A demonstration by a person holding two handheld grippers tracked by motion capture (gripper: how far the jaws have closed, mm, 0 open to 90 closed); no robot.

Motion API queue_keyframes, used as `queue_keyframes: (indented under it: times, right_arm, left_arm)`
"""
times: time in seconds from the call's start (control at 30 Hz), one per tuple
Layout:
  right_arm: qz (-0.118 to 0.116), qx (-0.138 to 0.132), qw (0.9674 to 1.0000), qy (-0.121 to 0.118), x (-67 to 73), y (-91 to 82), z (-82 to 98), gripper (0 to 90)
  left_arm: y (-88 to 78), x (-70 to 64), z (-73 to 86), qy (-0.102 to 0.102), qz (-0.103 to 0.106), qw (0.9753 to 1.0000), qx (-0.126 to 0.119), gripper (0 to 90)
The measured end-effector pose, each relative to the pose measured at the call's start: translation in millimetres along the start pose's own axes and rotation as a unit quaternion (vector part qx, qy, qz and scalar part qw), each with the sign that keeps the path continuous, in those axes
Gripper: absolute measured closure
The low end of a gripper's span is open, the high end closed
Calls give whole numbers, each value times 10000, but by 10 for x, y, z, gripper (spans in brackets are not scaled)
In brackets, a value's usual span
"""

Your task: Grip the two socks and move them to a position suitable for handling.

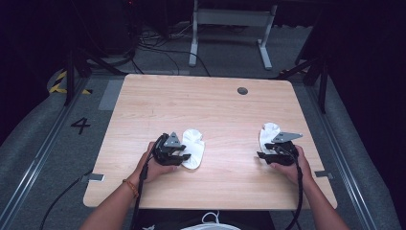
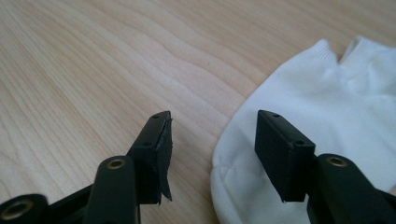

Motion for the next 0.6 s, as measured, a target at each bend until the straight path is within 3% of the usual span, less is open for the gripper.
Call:
queue_keyframes:
  times: [0.23, 0.27, 0.37, 0.4, 0.6]
  right_arm:
    - [-247, -88, 9996, 45, 85, 2, -6, 457]
    - [-281, -98, 9995, -119, 161, -16, -3, 464]
    - [-404, -59, 9989, -217, 239, -43, 2, 468]
    - [-537, -22, 9978, -380, 334, -95, 23, 481]
    - [-931, 44, 9933, -682, 580, -300, 102, 504]
  left_arm:
    - [-59, 36, 27, -188, -162, 9996, 113, 345]
    - [-117, 35, 8, -188, -200, 9996, 20, 333]
    - [-193, 33, -34, -158, -208, 9996, -145, 325]
    - [-262, 25, -57, -128, -217, 9994, -247, 325]
    - [-363, 6, -35, -24, -286, 9992, -272, 325]
Point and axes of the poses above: each handheld gripper's, and its own axes: y roughly forward along the jaws, z roughly out of its underside, x roughly to its left, the point moved 10 cm from there along y, roughly forward along the jaws, and after that the axes turned 13 degrees about -y, right-handed, at the moved point
